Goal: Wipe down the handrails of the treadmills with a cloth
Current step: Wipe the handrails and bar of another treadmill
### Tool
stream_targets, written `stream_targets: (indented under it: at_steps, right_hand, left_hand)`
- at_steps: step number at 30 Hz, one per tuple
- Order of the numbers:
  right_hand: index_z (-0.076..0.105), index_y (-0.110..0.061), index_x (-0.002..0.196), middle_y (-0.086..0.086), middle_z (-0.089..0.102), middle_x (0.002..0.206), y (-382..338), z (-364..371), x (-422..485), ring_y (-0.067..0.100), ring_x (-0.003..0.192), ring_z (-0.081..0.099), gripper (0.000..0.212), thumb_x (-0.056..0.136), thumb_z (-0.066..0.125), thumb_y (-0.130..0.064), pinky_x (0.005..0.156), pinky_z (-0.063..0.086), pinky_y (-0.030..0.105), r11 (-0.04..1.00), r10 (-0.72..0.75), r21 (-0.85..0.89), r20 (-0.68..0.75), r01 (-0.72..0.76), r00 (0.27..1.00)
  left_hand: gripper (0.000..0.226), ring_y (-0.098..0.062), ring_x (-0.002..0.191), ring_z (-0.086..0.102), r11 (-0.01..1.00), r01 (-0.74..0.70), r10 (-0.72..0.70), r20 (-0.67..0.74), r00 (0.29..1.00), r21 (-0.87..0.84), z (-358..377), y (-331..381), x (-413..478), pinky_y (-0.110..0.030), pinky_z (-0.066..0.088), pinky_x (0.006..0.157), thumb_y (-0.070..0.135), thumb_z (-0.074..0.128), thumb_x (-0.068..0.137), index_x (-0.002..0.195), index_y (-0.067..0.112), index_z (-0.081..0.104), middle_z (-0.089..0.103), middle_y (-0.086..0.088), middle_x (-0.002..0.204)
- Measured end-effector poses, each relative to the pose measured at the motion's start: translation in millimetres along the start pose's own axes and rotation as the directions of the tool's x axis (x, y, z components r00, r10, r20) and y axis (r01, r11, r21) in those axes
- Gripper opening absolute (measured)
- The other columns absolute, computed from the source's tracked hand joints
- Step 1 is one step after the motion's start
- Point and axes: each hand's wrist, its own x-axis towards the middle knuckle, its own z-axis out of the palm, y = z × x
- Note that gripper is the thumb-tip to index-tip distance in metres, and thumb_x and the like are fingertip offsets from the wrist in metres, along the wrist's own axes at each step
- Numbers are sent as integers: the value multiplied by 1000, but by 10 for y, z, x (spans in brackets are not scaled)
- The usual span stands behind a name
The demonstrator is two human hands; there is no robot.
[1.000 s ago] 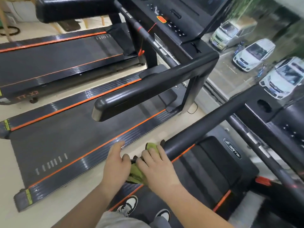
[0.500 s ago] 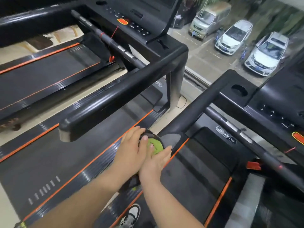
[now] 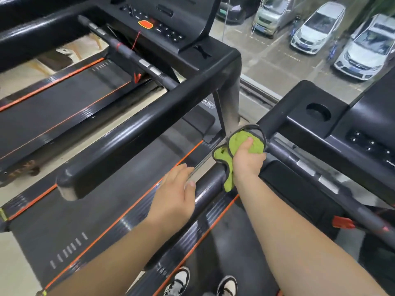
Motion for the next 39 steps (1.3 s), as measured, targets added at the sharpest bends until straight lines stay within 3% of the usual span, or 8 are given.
stream_targets:
  at_steps: [3, 7, 11, 16, 20, 32, 36, 39]
  right_hand:
    - [28, -9, 157, 14, 42, 157, -53, -48, 155, 37, 138, 46, 83, 99, 42, -67, 112, 37, 44, 997, 20, 68, 38, -22, 999]
    - [26, -10, 159, 15, 40, 159, -18, -97, 74, 37, 141, 43, 80, 102, 35, -65, 116, 32, 45, 995, 7, 96, 57, -12, 998]
    - [24, -11, 159, 17, 39, 160, 316, -14, -351, 37, 143, 42, 92, 91, 35, -71, 118, 33, 44, 994, -40, 108, 54, 34, 998]
    - [21, -8, 158, 18, 36, 159, 909, -51, -1341, 36, 141, 43, 99, 88, 66, -61, 115, 36, 43, 999, -36, -14, 161, 39, 986]
    - [17, -6, 158, 19, 34, 159, 1302, -49, -1880, 35, 143, 38, 109, 82, 75, -57, 116, 34, 43, 987, -15, -154, 234, 53, 972]
    - [39, -7, 146, 16, 60, 138, 1704, -87, -2828, 36, 125, 57, 69, 104, 29, -61, 92, 40, 37, 926, 215, -365, 291, -100, 932]
    - [62, -15, 126, 4, 72, 110, 1685, -180, -2838, 25, 101, 68, 53, 108, 28, -52, 92, 55, 37, 931, 360, -221, 448, -289, 818]
    - [69, -15, 115, 5, 78, 97, 1473, -372, -2742, 25, 88, 75, 38, 108, 41, -40, 76, 63, 40, 911, 390, -99, 521, -399, 760]
  left_hand:
    - [39, -5, 142, 31, 1000, 4, -4, -4, 1000, -3, -2, -46, -160, 1, 7, 108, 18, 50, 105, 144, 16, 54, 46, 4, 152]
    - [39, -4, 144, 32, 1000, 8, -8, -8, 1000, -9, -63, -165, -406, -7, 14, 116, 19, 48, 106, 145, 16, 54, 44, 9, 150]
    - [34, 15, 125, 31, 1000, -20, 20, -45, 999, -11, -143, -253, -621, 5, 10, 103, 11, 50, 105, 138, 12, 59, 48, 15, 136]
    - [34, -6, 135, 45, 999, 35, -38, -97, 995, -33, -283, -540, -939, -7, 21, 110, 10, 53, 103, 136, 13, 61, 52, 12, 139]
    - [34, -6, 131, 48, 994, 87, -98, -160, 982, -73, -422, -752, -1112, -17, 29, 109, 8, 53, 102, 133, 15, 62, 53, 14, 136]
    - [33, -16, 135, 50, 976, 120, -152, -168, 974, -182, -453, -913, -1252, -39, 38, 116, 6, 53, 102, 133, 11, 62, 58, 0, 140]
    - [31, -18, 134, 52, 976, 99, -131, -158, 979, -194, -472, -852, -1196, -41, 40, 115, 7, 54, 101, 131, 12, 63, 59, 1, 138]
    - [30, -15, 131, 52, 975, 82, -114, -150, 982, -204, -526, -776, -1126, -36, 39, 113, 9, 53, 102, 130, 13, 64, 61, 2, 136]
